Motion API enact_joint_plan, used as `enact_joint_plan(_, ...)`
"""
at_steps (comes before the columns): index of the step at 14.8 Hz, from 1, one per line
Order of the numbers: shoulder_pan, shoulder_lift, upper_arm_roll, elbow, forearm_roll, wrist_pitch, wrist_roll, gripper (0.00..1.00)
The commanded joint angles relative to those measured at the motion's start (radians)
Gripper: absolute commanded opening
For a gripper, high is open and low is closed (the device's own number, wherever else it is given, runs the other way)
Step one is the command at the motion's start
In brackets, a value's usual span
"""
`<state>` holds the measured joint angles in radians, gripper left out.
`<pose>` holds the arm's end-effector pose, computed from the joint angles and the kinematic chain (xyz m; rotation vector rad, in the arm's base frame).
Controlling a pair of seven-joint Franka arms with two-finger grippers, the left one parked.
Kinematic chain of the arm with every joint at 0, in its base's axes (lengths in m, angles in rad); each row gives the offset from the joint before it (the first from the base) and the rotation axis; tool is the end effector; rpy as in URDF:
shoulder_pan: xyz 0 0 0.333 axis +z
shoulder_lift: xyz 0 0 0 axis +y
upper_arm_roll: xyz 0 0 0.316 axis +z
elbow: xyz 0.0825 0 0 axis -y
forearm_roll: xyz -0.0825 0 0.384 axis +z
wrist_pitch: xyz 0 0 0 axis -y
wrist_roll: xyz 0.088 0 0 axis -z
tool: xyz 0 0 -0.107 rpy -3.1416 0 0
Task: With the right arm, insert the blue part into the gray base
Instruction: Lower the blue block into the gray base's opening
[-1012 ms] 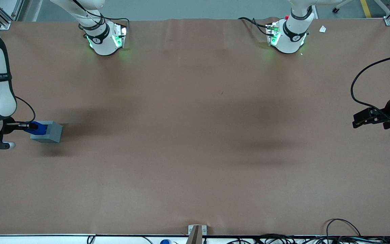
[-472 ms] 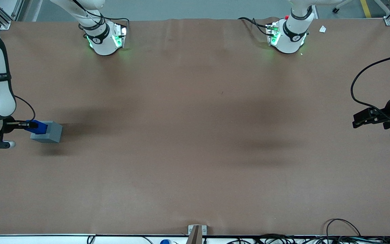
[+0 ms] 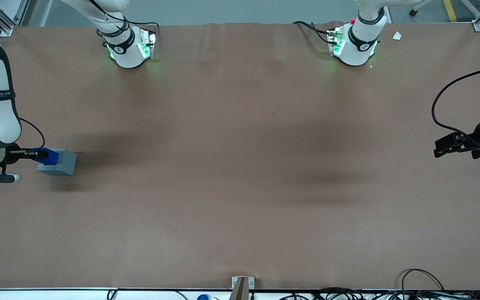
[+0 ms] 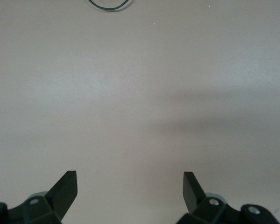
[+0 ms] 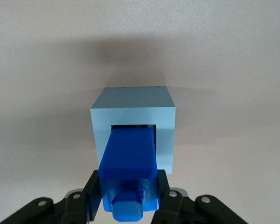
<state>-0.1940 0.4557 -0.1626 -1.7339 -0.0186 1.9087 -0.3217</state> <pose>0.5916 -0.2133 0.3012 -3.1018 0.0308 0.4519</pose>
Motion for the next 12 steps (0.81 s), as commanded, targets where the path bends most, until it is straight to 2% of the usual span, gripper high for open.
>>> enact_joint_plan(1,-0.01,0.008,0.009,0.005,-0.015,-0.007,0.0,0.1)
enact_joint_plan(12,-0.016,0.037,0.009,0.031,-0.009,0.006,-0.002,0.11)
